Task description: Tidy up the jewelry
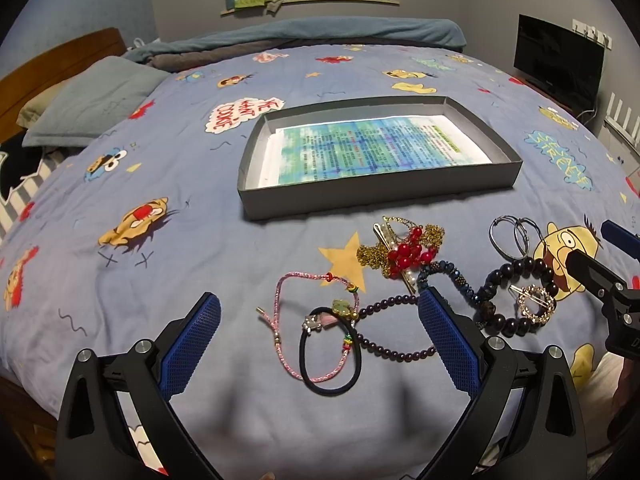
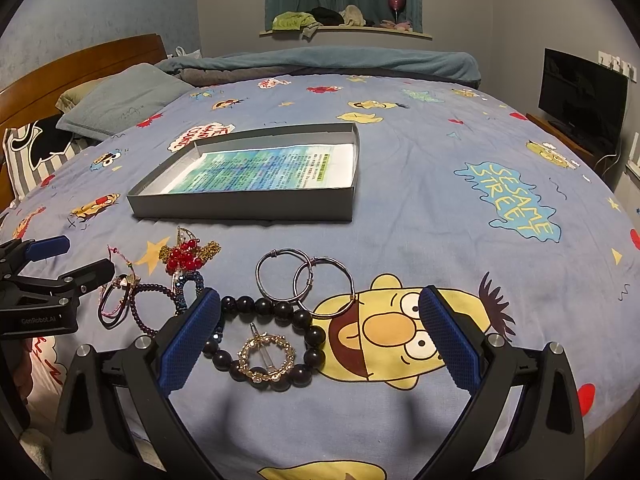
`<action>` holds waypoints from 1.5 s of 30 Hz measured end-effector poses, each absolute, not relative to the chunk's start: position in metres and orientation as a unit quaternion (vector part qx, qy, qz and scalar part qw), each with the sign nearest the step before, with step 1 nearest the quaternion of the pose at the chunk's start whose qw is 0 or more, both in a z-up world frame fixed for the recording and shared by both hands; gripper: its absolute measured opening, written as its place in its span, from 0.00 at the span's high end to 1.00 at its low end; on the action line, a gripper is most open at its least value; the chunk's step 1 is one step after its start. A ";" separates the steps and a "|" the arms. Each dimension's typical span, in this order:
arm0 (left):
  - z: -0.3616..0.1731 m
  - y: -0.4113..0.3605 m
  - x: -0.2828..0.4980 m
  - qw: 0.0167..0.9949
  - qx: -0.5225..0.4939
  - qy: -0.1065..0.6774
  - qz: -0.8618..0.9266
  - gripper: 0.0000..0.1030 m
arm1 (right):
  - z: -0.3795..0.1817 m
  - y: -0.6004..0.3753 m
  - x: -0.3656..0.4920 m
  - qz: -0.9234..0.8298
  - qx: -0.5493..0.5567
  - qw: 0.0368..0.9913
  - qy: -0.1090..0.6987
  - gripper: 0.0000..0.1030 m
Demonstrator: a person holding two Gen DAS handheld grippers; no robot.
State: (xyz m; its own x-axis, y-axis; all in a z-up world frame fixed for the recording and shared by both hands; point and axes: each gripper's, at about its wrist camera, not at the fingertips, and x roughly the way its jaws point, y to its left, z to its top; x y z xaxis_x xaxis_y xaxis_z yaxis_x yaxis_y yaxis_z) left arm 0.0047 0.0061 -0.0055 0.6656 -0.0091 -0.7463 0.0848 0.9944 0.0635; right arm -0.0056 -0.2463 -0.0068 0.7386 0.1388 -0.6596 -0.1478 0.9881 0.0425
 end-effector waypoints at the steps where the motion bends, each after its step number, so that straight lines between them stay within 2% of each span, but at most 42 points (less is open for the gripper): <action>1: -0.005 0.006 0.005 0.911 0.046 0.408 -0.026 0.05 | -0.007 -0.246 -0.006 0.077 -0.006 0.932 0.353 0.05; 26: -0.018 0.020 0.007 0.905 0.043 0.419 -0.057 0.05 | -0.017 -0.253 0.004 0.041 -0.027 0.934 0.355 0.05; 31: -0.023 0.031 0.010 0.903 0.038 0.425 -0.058 0.05 | -0.021 -0.252 0.004 0.028 -0.060 0.939 0.336 0.05; 37: -0.029 0.048 0.019 0.900 0.025 0.431 -0.056 0.08 | -0.031 -0.260 0.012 0.054 -0.039 0.929 0.363 0.05; 38: -0.029 0.048 0.020 0.900 0.025 0.431 -0.059 0.10 | -0.033 -0.261 0.013 0.054 -0.036 0.928 0.367 0.05; 40: -0.031 0.047 0.021 0.899 0.027 0.432 -0.067 0.20 | -0.036 -0.265 0.014 0.061 -0.022 0.927 0.368 0.05; 45: -0.040 0.046 0.028 0.893 0.027 0.444 -0.075 0.37 | -0.042 -0.267 0.020 0.059 -0.020 0.927 0.371 0.07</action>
